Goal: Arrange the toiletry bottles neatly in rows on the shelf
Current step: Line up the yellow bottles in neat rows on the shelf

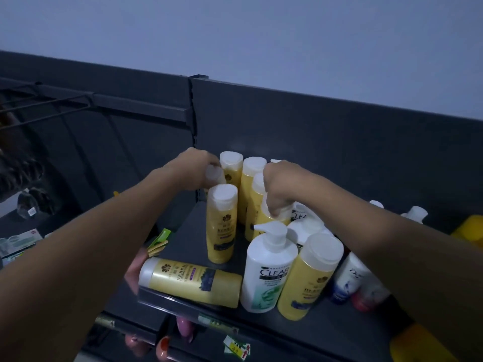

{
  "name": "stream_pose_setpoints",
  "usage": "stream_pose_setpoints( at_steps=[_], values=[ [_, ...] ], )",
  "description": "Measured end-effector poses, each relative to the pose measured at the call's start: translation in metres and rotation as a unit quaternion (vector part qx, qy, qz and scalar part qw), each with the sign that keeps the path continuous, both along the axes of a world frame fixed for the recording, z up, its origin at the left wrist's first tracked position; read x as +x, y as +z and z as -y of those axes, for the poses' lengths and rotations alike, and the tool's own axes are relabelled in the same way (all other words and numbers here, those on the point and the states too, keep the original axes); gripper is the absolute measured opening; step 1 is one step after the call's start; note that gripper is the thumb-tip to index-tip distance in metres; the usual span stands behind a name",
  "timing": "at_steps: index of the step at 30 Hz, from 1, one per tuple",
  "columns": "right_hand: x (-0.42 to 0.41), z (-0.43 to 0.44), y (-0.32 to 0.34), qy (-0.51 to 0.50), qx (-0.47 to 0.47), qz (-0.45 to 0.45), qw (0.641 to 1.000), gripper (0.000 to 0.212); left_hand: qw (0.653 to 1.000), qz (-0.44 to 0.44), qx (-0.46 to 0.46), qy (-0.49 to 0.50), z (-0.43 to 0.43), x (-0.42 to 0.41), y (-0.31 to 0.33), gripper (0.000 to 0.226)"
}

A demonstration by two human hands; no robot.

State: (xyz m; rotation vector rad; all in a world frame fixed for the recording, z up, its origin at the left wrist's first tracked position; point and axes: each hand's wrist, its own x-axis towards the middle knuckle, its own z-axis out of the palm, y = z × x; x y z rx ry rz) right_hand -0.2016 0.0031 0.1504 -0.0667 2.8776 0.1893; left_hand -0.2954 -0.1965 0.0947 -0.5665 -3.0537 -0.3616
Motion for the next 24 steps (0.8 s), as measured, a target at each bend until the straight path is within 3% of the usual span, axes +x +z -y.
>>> stream_pose_setpoints(
  at_steps=[6,7,10,16,24],
  values=[
    [-0.003,-0.011,-0.010,0.012,-0.033,-0.019,0.999,0.030,0.995,-0.038,-0.034,-0.087,-0.021,-0.008,-0.006,0.031],
    [-0.002,-0.013,-0.010,0.015,-0.037,-0.021,0.999,0.029,0.994,-0.040,-0.034,-0.091,-0.023,-0.010,-0.007,0.036],
    [0.000,-0.018,-0.010,0.036,-0.056,-0.023,0.998,0.052,0.996,-0.034,-0.025,-0.083,-0.022,-0.015,-0.005,0.051],
    [-0.002,-0.029,-0.010,0.099,-0.117,-0.032,0.988,0.059,0.999,-0.003,0.028,-0.017,-0.016,-0.018,-0.004,0.087],
    [-0.010,-0.029,-0.012,0.097,-0.141,-0.045,0.984,0.056,0.996,0.004,0.091,-0.006,-0.001,-0.001,-0.018,0.045]
  ],
)
